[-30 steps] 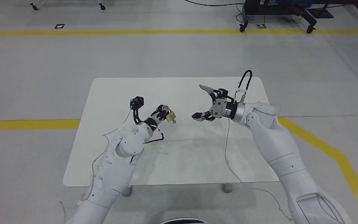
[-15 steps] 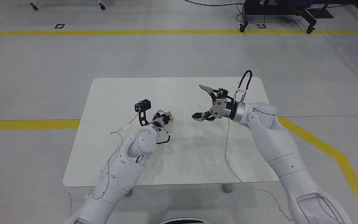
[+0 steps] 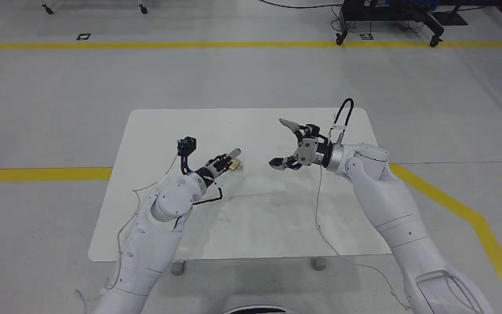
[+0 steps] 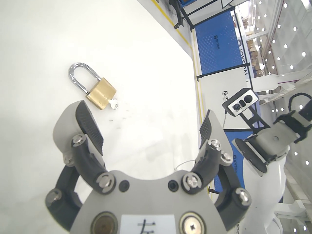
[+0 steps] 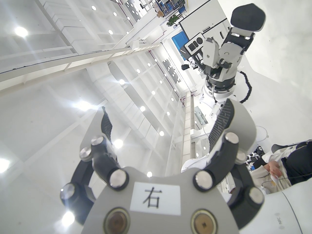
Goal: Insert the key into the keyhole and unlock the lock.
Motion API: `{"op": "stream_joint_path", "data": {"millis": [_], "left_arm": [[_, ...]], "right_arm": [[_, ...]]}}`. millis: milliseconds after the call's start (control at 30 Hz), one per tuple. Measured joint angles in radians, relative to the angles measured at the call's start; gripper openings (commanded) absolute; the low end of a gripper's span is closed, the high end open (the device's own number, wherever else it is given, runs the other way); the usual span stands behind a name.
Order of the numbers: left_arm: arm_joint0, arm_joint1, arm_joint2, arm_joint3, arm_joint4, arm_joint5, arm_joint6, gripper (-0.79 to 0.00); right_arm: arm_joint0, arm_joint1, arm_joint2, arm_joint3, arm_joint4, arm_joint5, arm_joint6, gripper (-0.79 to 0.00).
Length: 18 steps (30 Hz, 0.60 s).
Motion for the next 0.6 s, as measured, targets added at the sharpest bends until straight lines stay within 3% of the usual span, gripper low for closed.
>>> {"op": "stream_joint_path", "data": {"millis": [333,500,600], "left_arm": [[0.002,0.000,-0.004,-0.001,-0.001,0.003,0.007,0.000],[0.036,0.000,-0.053,-0.053,0.003,0.027,0.158,0.000],[0.076,0.005,-0.107,-0.102,0.027,0.030,0.263,0.000]], "right_arm": [[0.001,-0.002,0.002,0.005,0.005,-0.005,-0.005,0.000],[0.059,-0.030,-0.051,0.042,0.090,-0.017,-0.153,0.000],[0.071,-0.030,-0.049,0.062,0.108,-0.025,-0.093,0.000]]}}
